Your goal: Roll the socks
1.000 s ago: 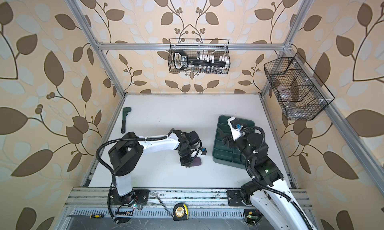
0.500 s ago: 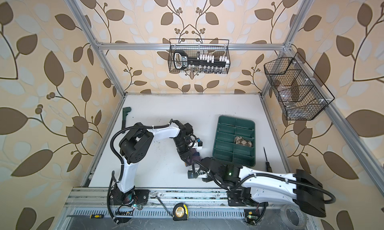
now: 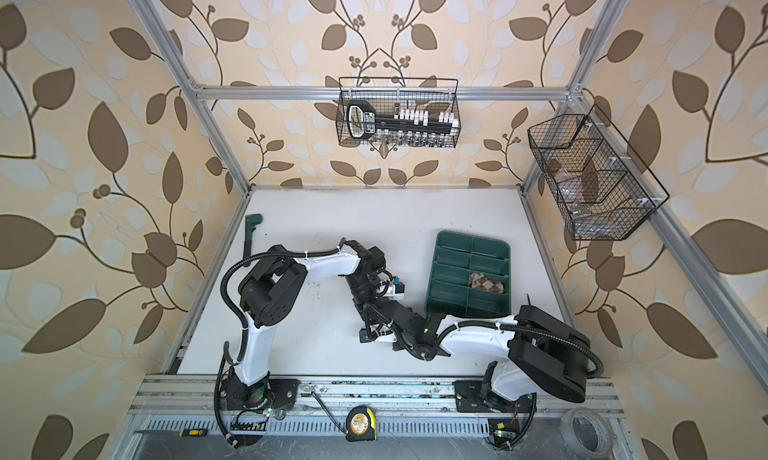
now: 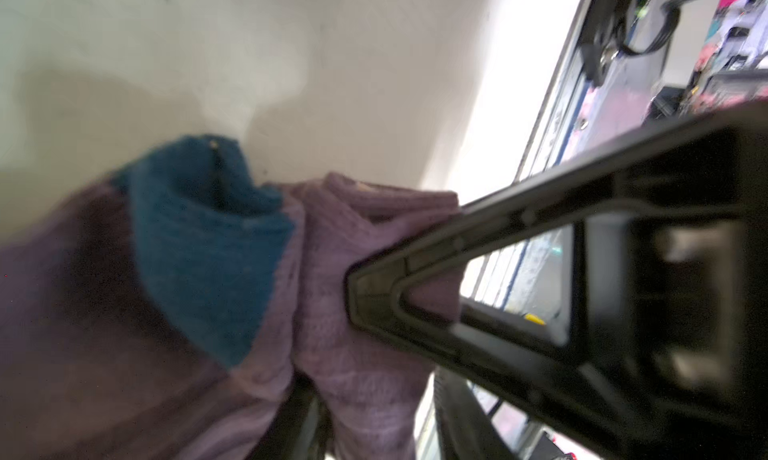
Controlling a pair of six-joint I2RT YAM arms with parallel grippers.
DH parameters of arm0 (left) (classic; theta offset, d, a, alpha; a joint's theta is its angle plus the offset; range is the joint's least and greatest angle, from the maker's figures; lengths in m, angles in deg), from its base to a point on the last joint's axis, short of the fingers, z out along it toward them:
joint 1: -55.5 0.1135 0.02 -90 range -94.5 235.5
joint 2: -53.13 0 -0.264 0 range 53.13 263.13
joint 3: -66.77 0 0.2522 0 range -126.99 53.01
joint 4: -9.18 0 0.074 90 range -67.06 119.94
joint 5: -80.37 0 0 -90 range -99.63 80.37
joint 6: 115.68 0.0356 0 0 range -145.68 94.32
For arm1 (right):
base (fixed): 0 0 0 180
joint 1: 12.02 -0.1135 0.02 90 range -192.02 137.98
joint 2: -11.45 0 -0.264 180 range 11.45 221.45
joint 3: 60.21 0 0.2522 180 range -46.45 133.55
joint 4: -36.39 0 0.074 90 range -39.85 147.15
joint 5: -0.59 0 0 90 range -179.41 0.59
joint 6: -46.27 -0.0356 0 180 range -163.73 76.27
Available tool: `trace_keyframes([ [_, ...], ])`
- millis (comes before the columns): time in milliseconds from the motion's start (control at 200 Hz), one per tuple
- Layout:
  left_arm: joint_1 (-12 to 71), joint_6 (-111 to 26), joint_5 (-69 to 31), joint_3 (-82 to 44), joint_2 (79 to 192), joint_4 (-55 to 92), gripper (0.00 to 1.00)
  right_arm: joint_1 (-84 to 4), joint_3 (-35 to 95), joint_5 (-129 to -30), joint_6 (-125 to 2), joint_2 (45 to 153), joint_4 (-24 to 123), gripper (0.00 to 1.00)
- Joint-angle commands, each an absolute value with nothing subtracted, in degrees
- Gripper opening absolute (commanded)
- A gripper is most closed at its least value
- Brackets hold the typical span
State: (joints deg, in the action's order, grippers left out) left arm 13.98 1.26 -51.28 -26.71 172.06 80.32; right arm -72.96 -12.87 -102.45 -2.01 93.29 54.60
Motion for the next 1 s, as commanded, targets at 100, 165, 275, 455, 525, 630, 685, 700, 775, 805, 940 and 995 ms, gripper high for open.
trace_keyframes([
  [100, 16.19, -2.79, -45.45, -22.80, 161.80, 76.02, 0.58, -73.71, -6.44, -95.70, -11.25, 95.85, 71.96, 0.00],
  [165, 17.44, -6.08, -44.66, -19.97, 155.37, 72.78, 0.61, -73.24, -2.71, -93.54, -14.41, 98.03, 78.67, 0.00],
  [275, 19.18, -11.59, -37.80, -13.09, 142.88, 66.88, 0.66, -70.16, 1.93, -84.20, -17.39, 101.48, 85.83, 0.00],
  [455, 20.02, -18.98, -6.22, -4.10, 115.09, 60.76, 0.90, -69.09, 4.79, -80.04, -17.43, 104.97, 88.54, 0.00],
  [525, 20.07, -16.74, 2.58, -1.08, 104.13, 58.32, 0.99, -68.73, 6.01, -78.23, -16.63, 106.16, 89.04, 0.00],
  [630, 20.15, -16.31, 14.06, 2.96, 91.41, 51.00, 0.99, -67.86, 8.75, -75.76, -15.69, 109.16, 90.62, 0.00],
  [685, 20.14, -18.06, 17.94, 3.53, 87.88, 48.90, 0.99, -66.96, 10.78, -74.09, -15.52, 111.16, 92.29, 0.00],
  [700, 20.16, -17.66, 17.03, 3.31, 87.37, 49.22, 0.99, -66.71, 11.35, -73.60, -15.51, 111.67, 92.65, 0.00],
  [775, 20.16, -14.23, 4.46, -1.07, 87.85, 56.60, 0.99, -65.39, 13.37, -72.21, -15.44, 114.02, 94.16, 0.00],
  [805, 20.15, -12.87, -1.62, -3.34, 89.05, 60.38, 0.96, -64.99, 14.04, -72.03, -15.19, 114.94, 94.84, 0.00],
  [940, 19.80, -8.92, -18.68, -9.12, 97.20, 70.66, 0.82, -62.98, 17.31, -74.48, -15.43, 120.11, 97.73, 0.00],
  [995, 17.76, -7.80, -18.10, -9.77, 100.79, 72.65, 0.78, -62.09, 18.55, -75.90, -15.65, 122.05, 98.63, 0.00],
])
